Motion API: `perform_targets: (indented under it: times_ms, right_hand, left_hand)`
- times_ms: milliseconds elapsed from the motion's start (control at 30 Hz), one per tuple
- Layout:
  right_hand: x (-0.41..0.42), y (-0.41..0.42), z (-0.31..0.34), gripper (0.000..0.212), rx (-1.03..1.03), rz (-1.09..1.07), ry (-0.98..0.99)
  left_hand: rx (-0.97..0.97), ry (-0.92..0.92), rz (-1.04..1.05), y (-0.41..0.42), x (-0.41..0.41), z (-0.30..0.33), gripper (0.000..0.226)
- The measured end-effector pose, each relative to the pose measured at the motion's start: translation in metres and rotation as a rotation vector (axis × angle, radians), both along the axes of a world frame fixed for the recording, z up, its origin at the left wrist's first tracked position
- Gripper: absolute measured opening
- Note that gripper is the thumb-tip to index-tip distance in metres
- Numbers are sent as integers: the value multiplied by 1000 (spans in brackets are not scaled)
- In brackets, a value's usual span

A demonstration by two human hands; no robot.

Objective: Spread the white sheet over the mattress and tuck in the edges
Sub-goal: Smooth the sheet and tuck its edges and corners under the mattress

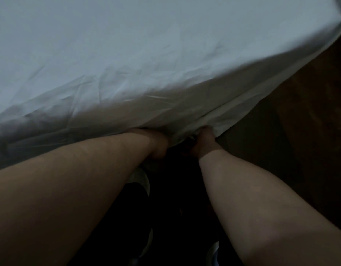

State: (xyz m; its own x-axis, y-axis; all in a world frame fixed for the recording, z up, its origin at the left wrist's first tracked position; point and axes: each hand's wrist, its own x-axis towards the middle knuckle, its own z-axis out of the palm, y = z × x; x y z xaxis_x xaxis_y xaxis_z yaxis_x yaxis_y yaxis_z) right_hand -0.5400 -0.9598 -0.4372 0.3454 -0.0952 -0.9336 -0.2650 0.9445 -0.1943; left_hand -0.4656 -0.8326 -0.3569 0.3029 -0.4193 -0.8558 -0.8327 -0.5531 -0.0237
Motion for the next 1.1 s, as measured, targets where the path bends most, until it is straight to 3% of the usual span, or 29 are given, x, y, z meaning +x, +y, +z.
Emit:
perform_targets:
  times_ms: [200,367,567,700,933,1100]
  right_hand:
    - [-47,-14,16,56,-124,88,67]
    - [-72,-36,78,37,-275,85,197]
    - [-101,-66,187,33,-517,20,147]
    - [-117,-80,249,55,-676,2,47]
    - [-129,-106,318,51,-934,119,20]
    - [-95,-128,326,44,-1102,227,10]
  left_hand:
    - [3,7,-80,-13,-20,22,44]
    - [-108,9,-125,-21,-48,66,42]
    - [-523,-138,-141,-25,-82,137,41]
    - [-707,-223,-117,-28,-97,178,40]
    - [-799,-316,-85,-56,-91,262,42]
    - [-774,-323,44,-93,-47,274,44]
